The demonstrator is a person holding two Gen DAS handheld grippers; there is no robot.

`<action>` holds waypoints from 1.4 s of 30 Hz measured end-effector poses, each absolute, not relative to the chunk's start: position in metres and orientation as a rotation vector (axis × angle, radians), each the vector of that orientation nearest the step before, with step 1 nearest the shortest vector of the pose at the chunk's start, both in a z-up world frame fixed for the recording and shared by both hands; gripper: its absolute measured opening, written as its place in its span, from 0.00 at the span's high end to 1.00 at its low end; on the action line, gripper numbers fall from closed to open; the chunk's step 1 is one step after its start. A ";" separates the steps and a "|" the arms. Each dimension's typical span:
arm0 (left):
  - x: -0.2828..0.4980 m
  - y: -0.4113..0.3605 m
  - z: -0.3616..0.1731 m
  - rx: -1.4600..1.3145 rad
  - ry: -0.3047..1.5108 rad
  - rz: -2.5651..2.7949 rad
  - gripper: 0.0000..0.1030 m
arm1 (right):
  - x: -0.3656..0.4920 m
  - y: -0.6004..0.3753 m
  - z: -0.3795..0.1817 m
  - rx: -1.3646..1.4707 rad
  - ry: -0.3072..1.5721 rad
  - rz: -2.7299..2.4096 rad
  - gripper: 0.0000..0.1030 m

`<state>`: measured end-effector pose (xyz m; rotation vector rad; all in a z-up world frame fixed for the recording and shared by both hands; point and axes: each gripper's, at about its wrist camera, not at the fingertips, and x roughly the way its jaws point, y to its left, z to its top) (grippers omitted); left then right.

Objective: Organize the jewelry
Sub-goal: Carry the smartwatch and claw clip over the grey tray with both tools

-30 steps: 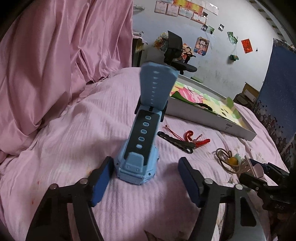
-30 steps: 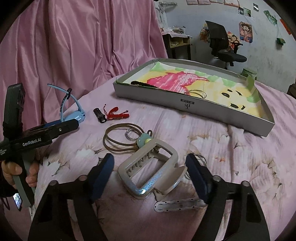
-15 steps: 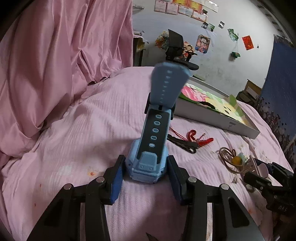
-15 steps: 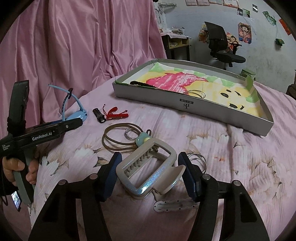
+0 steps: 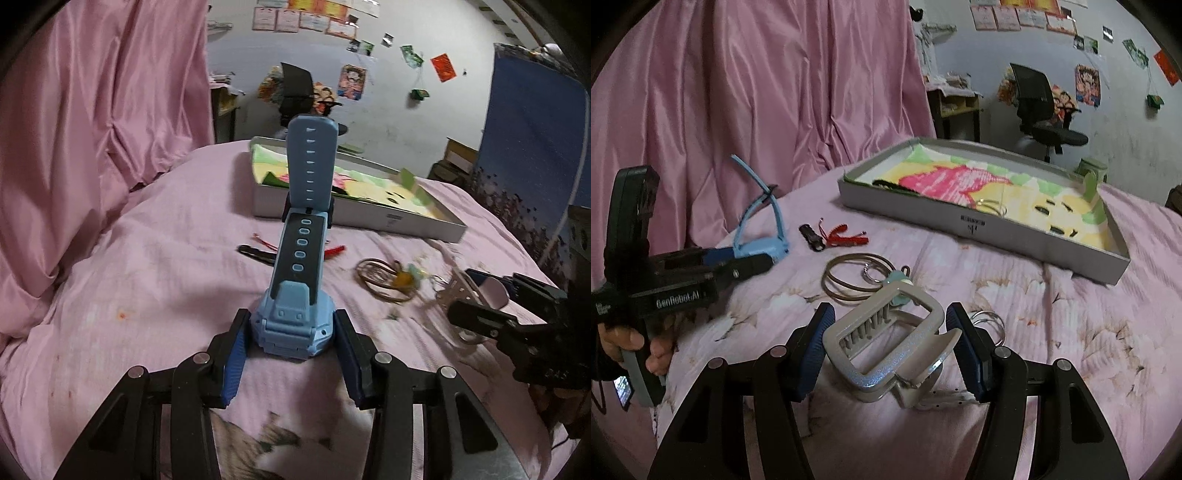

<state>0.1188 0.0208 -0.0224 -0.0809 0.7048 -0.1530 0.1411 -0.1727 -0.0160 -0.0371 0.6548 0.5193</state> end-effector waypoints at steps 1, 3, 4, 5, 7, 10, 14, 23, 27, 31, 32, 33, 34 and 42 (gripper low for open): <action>0.117 0.019 -0.022 -0.079 0.704 -0.157 0.59 | 0.140 -0.173 -0.015 -0.040 0.654 0.521 0.44; 0.114 0.016 -0.021 -0.079 0.700 -0.167 0.59 | 0.139 -0.174 -0.015 -0.042 0.655 0.523 0.44; 0.112 0.016 -0.021 -0.083 0.695 -0.171 0.59 | 0.138 -0.176 -0.015 -0.041 0.655 0.522 0.44; 0.110 0.015 -0.020 -0.084 0.691 -0.175 0.59 | 0.137 -0.177 -0.015 -0.040 0.656 0.519 0.44; 0.108 0.013 -0.019 -0.083 0.682 -0.181 0.59 | 0.137 -0.180 -0.015 -0.035 0.659 0.513 0.44; 0.101 0.009 -0.017 -0.073 0.658 -0.195 0.59 | 0.137 -0.185 -0.016 -0.026 0.664 0.503 0.44; 0.099 0.003 -0.012 -0.075 0.638 -0.214 0.59 | 0.135 -0.189 -0.016 -0.017 0.665 0.498 0.44; 0.113 -0.007 0.003 -0.091 0.588 -0.236 0.59 | 0.136 -0.194 -0.009 -0.011 0.641 0.497 0.44; 0.129 -0.006 0.011 -0.118 0.574 -0.231 0.59 | 0.143 -0.202 -0.002 0.010 0.628 0.484 0.44; 0.153 -0.004 0.021 -0.136 0.556 -0.222 0.59 | 0.156 -0.211 0.007 0.043 0.610 0.471 0.45; 0.163 -0.003 0.025 -0.143 0.550 -0.218 0.59 | 0.161 -0.213 0.010 0.042 0.600 0.466 0.45; 0.171 -0.003 0.028 -0.146 0.549 -0.218 0.59 | 0.165 -0.213 0.012 0.042 0.595 0.464 0.45; 0.180 -0.003 0.030 -0.146 0.548 -0.218 0.59 | 0.171 -0.215 0.015 0.042 0.585 0.460 0.44; 0.248 -0.006 0.038 -0.172 0.578 -0.184 0.59 | 0.234 -0.218 0.027 0.028 0.553 0.402 0.44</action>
